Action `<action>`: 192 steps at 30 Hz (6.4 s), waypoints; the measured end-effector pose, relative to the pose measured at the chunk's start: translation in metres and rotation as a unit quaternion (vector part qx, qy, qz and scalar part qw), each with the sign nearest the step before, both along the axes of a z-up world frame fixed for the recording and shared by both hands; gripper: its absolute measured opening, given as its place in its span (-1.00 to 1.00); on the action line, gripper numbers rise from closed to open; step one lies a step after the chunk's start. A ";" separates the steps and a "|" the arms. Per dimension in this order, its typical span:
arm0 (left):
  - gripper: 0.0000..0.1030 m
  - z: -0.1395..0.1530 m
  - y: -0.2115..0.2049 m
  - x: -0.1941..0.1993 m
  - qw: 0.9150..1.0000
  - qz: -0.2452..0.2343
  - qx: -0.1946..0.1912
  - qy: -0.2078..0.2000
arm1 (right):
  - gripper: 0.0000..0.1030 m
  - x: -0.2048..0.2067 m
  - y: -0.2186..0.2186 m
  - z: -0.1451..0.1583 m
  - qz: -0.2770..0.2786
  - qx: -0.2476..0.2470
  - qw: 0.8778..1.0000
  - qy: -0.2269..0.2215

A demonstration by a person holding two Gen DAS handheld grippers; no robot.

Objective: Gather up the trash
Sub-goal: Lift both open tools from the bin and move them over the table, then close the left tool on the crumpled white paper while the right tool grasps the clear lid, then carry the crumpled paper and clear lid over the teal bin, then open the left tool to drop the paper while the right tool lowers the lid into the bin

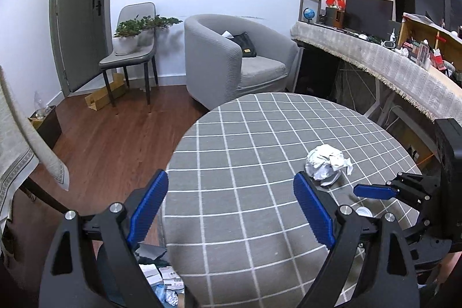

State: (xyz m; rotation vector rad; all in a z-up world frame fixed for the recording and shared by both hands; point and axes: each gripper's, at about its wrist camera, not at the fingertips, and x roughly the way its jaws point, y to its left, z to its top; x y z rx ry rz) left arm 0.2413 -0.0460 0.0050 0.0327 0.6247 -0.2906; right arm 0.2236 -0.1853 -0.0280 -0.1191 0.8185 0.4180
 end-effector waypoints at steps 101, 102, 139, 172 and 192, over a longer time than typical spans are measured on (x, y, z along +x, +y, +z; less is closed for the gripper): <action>0.05 -0.015 0.093 0.016 0.995 0.057 -0.039 0.065 | -0.42 0.044 0.078 0.044 0.028 0.057 0.997 -0.039; 0.05 -0.016 0.097 0.015 0.995 0.061 -0.039 0.067 | -0.42 0.043 0.083 0.043 0.031 0.058 0.997 -0.039; 0.05 -0.157 0.237 -0.001 0.958 0.151 -0.023 0.244 | -0.42 0.042 0.258 -0.001 0.116 0.041 0.992 0.023; 0.43 -0.208 0.261 -0.027 0.944 0.122 -0.026 0.307 | -0.42 0.059 0.315 -0.064 0.121 0.007 0.988 0.095; -0.01 -0.060 0.275 -0.054 0.975 0.160 -0.041 0.147 | -0.41 0.072 0.339 -0.142 0.114 -0.037 0.978 0.170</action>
